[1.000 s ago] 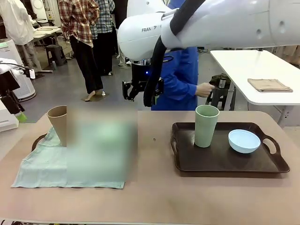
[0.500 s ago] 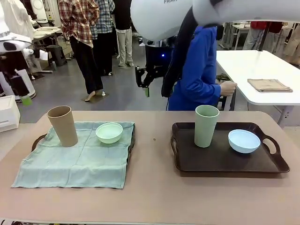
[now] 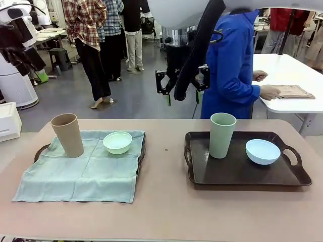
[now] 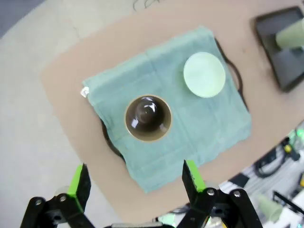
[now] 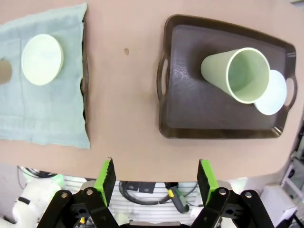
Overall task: Set up a tray with a mat and arrange the tableware.
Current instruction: Place the Picnic Bowl and Reusable plastic cup back onto the Handle tray in front of the human's position, then pick up the Picnic Bowl and Reusable plastic cup from the Handle tray in front of the human's position and hold them in the air.
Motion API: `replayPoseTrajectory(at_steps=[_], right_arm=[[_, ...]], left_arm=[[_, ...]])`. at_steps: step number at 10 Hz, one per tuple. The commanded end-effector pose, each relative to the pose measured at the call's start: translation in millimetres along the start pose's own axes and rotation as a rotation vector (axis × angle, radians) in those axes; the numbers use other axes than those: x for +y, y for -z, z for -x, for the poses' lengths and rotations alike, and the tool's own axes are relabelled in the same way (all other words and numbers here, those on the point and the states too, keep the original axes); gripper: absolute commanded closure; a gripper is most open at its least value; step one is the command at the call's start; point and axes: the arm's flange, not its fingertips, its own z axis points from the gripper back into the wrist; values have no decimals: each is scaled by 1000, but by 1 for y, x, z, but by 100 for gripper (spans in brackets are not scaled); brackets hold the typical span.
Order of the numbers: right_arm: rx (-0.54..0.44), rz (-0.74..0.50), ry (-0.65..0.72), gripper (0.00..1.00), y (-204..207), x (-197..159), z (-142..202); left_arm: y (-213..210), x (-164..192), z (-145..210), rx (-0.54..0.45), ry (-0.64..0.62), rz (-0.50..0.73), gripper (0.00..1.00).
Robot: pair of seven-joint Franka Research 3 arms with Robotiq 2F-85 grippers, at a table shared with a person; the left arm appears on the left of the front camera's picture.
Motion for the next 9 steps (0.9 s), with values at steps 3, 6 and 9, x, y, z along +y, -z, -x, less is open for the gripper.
replayPoseTrajectory(at_steps=[3,6,9], right_arm=[[-5,10,-22,11,-2,3,7],[-5,10,-22,11,-2,3,7],[-5,10,-22,11,-2,3,7]], left_arm=[[3,-7,2,36,71,1,0],[3,-7,2,36,71,1,0],[3,-7,2,36,71,1,0]])
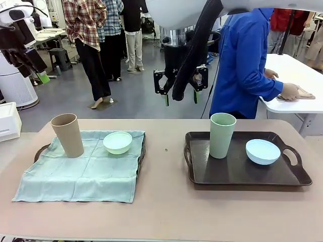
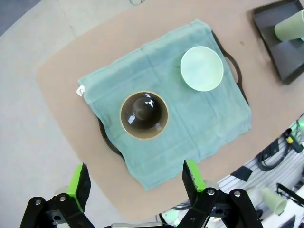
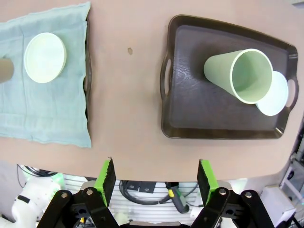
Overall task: Set up a tray with a mat and arrange the tableware.
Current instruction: Pick up the Picnic Bowl and Reusable plastic cup from the Handle tray in front of the human's position and hold them in the air.
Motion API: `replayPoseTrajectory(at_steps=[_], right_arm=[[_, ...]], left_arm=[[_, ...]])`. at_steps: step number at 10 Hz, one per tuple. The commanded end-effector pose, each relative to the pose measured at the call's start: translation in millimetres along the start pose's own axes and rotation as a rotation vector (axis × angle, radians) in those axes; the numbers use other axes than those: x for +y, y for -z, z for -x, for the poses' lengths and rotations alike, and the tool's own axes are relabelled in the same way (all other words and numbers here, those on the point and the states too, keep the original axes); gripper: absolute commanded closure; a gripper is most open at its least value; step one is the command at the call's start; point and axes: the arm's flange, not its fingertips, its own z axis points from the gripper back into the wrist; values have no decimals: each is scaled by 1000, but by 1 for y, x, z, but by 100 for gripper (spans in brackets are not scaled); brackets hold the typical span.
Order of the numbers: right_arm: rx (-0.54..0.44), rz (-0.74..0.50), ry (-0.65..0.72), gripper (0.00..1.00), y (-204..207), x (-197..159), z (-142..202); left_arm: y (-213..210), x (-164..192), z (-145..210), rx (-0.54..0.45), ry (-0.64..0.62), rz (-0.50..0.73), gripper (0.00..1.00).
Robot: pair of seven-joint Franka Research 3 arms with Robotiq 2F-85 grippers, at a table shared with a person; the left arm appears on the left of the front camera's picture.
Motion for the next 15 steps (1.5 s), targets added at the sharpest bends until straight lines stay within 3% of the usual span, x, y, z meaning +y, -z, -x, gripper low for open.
replayPoseTrajectory(at_steps=[1,4,6,10,13,15], right_arm=[[-1,10,-5,11,0,-4,2],[0,0,0,11,0,0,0],[-27,-64,59,11,-4,-33,10],[-20,-260,105,11,-15,-144,56],[-23,-448,185,11,-4,-243,79],[-97,-676,293,11,6,-314,97]], left_arm=[[-2,1,2,10,18,-6,0],[0,0,0,0,0,0,0],[-2,-5,18,17,-62,69,0],[-14,-27,43,55,-170,309,0],[-19,-17,52,-40,-208,502,0],[-7,-5,68,-132,-330,619,0]])
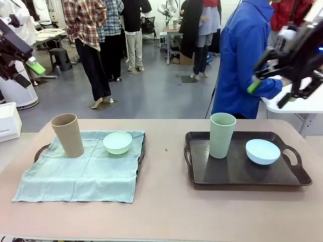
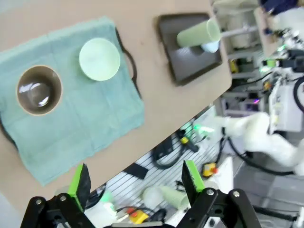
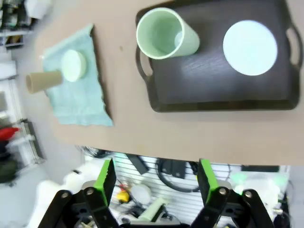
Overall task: Set up a tray with a mat and arrange the tableware.
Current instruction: Pick up the Picnic Bowl and Reusable plastic cup from the Handle tray in front of the human's position and hold them in the air.
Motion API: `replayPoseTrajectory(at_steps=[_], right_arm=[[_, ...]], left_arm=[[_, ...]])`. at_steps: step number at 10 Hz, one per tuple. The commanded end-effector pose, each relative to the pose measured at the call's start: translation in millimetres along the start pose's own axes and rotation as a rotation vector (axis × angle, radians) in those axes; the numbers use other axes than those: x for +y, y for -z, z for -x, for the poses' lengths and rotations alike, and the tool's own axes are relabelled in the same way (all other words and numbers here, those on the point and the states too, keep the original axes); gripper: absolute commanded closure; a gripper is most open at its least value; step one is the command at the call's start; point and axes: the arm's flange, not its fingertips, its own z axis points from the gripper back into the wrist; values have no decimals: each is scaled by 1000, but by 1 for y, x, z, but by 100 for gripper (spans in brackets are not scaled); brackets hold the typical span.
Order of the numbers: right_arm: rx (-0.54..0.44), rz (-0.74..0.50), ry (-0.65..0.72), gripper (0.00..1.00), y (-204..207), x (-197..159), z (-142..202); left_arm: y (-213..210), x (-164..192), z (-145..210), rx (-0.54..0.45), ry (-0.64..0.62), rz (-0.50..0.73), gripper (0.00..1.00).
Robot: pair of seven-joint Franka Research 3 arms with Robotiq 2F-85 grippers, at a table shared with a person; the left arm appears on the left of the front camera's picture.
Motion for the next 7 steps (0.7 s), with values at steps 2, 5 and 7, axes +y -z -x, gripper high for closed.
replayPoseTrajectory(at_steps=[2,5,7], right_arm=[[-112,-336,83,11,-18,-81,-5],[-216,-461,182,11,-40,-149,-15],[-246,-526,249,11,-44,-186,-8]], left_arm=[[6,28,11,-129,-102,130,0],[7,59,16,-201,-177,273,0],[8,87,26,-226,-248,335,0]])
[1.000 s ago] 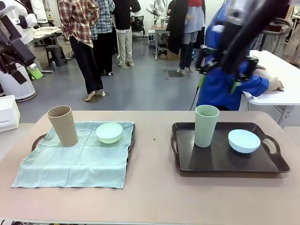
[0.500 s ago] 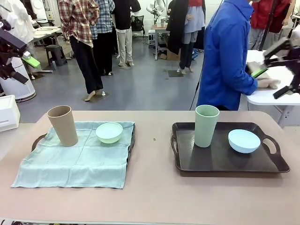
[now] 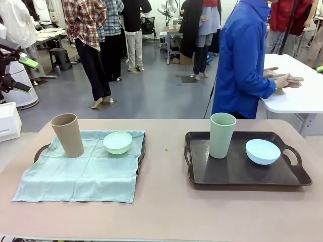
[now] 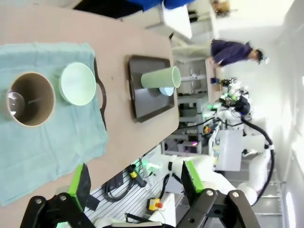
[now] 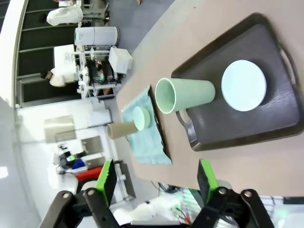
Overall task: Set up a tray with a mat and arrange the tableware.
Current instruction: Pick up the Picnic Bowl and Reusable plastic cup from the Handle tray in front of the human's position and hold them in the air.
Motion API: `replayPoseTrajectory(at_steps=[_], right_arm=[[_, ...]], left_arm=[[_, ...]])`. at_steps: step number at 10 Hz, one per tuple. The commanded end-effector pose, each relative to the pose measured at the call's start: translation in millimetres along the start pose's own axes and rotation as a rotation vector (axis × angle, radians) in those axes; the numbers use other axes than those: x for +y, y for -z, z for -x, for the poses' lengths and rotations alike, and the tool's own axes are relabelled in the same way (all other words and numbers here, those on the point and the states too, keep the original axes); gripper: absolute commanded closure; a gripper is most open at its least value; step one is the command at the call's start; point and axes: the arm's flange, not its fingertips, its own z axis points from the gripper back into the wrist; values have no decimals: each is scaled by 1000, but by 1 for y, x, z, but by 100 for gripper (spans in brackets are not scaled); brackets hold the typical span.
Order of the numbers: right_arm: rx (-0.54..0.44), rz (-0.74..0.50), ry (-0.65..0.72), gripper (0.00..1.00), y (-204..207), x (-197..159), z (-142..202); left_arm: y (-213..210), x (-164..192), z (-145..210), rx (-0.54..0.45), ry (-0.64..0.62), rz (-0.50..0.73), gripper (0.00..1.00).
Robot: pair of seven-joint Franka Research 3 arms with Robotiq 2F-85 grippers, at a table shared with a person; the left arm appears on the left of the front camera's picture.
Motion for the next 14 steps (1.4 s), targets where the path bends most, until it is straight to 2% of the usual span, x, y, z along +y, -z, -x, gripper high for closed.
replayPoseTrajectory(at_steps=[1,4,6,8,9,13,14], right_arm=[[3,-44,12,11,-4,-30,1],[29,-92,15,11,-30,-59,6],[67,-105,21,11,-47,-79,13],[89,-108,19,11,-58,-95,18],[123,-84,-8,11,-63,-100,22],[156,-88,-31,11,-72,-108,30],[123,-70,12,11,-68,-105,31]], left_arm=[[-11,27,5,-56,-54,52,0],[-41,57,12,-119,-138,78,0],[-57,61,16,0,-198,131,0],[-70,59,20,139,-197,105,0],[-73,57,23,167,-190,85,0],[-80,50,27,303,-118,-14,0],[-76,53,30,237,-176,47,0]])
